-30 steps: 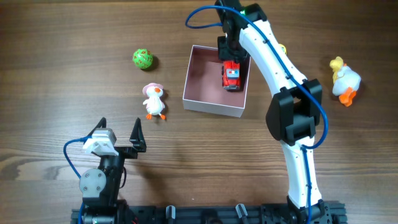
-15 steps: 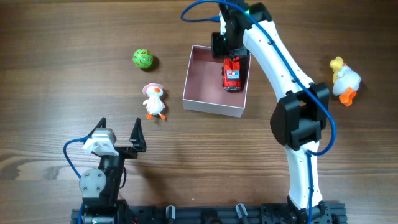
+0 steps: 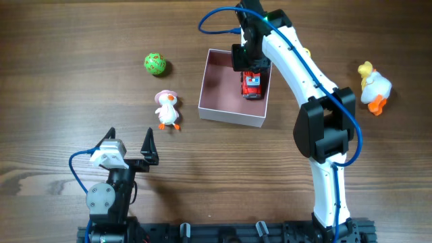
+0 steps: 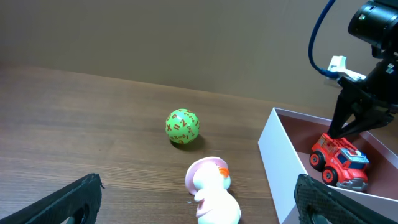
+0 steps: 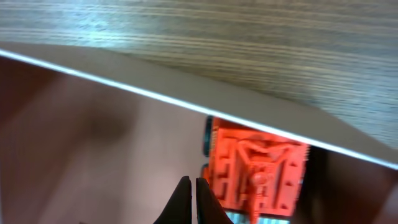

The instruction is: Pack container

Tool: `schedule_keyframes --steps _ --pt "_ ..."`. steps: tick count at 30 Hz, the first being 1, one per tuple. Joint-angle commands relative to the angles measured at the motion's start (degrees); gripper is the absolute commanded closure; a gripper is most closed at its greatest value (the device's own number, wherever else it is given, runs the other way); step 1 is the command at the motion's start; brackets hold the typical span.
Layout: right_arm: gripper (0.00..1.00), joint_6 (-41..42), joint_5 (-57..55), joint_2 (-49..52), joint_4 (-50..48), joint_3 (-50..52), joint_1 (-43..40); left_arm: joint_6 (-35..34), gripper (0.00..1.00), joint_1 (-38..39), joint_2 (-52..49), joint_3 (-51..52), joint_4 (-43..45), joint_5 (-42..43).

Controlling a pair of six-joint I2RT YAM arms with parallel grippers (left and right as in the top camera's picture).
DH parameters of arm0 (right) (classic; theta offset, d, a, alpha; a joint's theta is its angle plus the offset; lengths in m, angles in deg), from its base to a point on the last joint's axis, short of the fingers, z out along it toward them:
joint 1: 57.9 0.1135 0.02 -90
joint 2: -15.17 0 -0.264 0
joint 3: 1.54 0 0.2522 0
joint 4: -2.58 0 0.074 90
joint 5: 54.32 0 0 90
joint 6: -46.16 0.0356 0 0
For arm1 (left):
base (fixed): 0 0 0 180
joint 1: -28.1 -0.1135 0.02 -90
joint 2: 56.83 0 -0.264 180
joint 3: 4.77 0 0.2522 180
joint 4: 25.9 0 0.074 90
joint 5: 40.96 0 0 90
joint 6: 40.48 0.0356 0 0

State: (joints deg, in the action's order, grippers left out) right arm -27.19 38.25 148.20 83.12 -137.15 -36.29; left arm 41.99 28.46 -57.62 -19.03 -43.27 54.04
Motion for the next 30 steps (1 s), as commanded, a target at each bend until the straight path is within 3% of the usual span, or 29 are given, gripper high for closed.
schedule_keyframes --steps 1,30 --pt "0.96 0.02 -4.28 -1.2 0.09 0.44 0.39 1.11 0.0 -0.42 0.37 0.17 -0.42 -0.13" --pt "0.96 0.44 -8.9 -1.14 0.31 0.46 0.39 1.11 0.0 -0.42 0.37 0.17 -0.42 -0.13"
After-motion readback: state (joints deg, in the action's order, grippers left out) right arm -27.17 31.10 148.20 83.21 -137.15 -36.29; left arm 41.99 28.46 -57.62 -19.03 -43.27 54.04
